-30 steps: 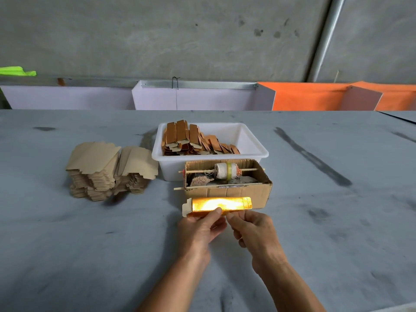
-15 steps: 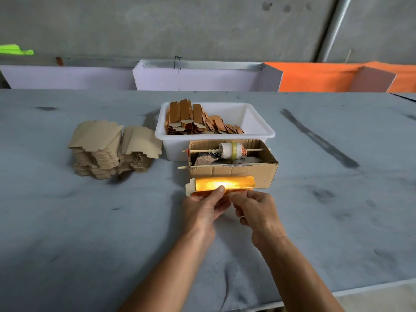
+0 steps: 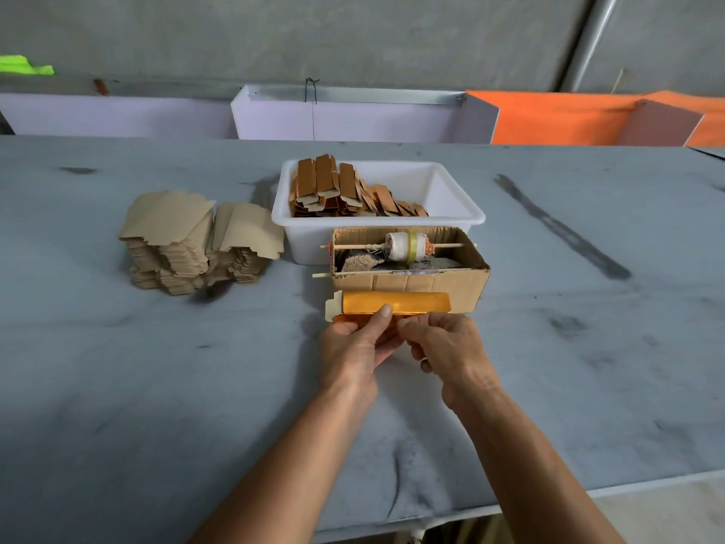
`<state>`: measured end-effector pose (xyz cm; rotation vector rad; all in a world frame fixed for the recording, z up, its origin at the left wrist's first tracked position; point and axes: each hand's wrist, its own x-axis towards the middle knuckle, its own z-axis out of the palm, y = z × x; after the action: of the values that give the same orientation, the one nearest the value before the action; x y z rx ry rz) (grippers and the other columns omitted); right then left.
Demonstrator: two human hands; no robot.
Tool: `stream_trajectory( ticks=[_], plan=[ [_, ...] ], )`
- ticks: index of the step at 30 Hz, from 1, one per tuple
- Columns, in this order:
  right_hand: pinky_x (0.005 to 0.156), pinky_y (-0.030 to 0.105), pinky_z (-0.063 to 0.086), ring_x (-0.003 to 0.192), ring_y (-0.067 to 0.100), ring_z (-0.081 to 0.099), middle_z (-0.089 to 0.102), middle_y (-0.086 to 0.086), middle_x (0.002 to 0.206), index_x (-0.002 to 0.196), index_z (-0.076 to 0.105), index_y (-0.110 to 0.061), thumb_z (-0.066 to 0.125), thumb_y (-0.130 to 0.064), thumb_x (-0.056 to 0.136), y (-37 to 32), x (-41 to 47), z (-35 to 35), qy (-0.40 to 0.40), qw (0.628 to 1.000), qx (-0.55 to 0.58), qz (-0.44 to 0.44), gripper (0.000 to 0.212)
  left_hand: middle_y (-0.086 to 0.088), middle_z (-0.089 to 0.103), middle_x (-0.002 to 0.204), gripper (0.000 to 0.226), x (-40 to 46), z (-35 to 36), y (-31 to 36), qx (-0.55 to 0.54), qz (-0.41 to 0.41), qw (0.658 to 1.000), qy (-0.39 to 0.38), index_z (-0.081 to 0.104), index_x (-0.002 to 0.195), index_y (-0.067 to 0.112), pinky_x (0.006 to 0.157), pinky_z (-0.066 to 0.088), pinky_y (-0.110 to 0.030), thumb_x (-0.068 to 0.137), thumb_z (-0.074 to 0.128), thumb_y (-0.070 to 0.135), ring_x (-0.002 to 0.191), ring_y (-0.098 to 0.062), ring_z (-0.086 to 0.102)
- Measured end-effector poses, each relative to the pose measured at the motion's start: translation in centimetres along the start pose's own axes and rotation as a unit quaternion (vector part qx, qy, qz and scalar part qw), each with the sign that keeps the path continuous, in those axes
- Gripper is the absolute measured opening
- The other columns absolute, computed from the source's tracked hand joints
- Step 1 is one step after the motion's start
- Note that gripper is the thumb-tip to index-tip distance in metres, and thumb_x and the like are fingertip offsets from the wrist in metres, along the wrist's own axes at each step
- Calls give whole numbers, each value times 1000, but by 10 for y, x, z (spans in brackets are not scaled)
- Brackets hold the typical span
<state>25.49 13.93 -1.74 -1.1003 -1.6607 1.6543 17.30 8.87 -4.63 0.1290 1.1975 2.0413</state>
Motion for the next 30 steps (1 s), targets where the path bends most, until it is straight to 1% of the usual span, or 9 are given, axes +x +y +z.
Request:
stream_trajectory(
  ticks=[5,11,17,22,25,27,30],
  plan=[
    [37,13,33,47,9,41,48,1,50,63,58,-5,64,-6,82,2,-1,3,-6,1000,5,1,20,-17,66,81,4,-1,0,0,10,6,1000,5,63,87,-2,65,60,-31,85,63,2,73,-25,66],
    [37,13,33,45,8,42,49,0,49,59,57,-8,65,-6,82,2,0,3,-2,1000,4,4,24,-20,66,84,11,-1,-1,-1,11,8,1000,12,63,92,-5,65,60,-32,84,64,2,76,-28,66],
    [38,14,33,45,8,42,50,-1,48,56,57,-11,65,-8,82,4,1,4,3,1000,-10,3,28,-19,67,83,5,-1,0,-1,15,7,1000,18,64,88,-2,66,60,-33,84,64,2,79,-29,66],
    [37,13,32,40,4,41,50,-8,41,51,56,-14,66,-7,81,6,1,6,7,1000,-7,0,33,-14,67,78,7,0,1,-3,20,16,999,31,63,89,-2,63,59,-31,84,65,2,74,-25,67],
    [37,14,31,42,7,40,48,-4,45,52,55,-12,65,-5,81,6,1,8,11,1000,-9,-4,31,-13,66,79,8,0,2,-3,22,24,999,40,63,92,-2,63,59,-31,84,64,1,74,-25,66],
    [38,16,31,46,10,39,47,0,49,53,55,-11,64,-5,80,6,1,9,14,1000,-10,-5,30,-12,65,77,8,-1,3,-4,16,30,998,44,63,91,-1,60,59,-29,84,64,0,71,-24,65],
    [39,17,31,45,9,40,48,-2,47,52,56,-12,64,-6,80,7,0,11,19,1000,-13,-7,30,-11,64,74,8,-1,5,-4,15,42,997,64,62,91,0,54,57,-25,83,63,-2,67,-21,62]
  ],
)
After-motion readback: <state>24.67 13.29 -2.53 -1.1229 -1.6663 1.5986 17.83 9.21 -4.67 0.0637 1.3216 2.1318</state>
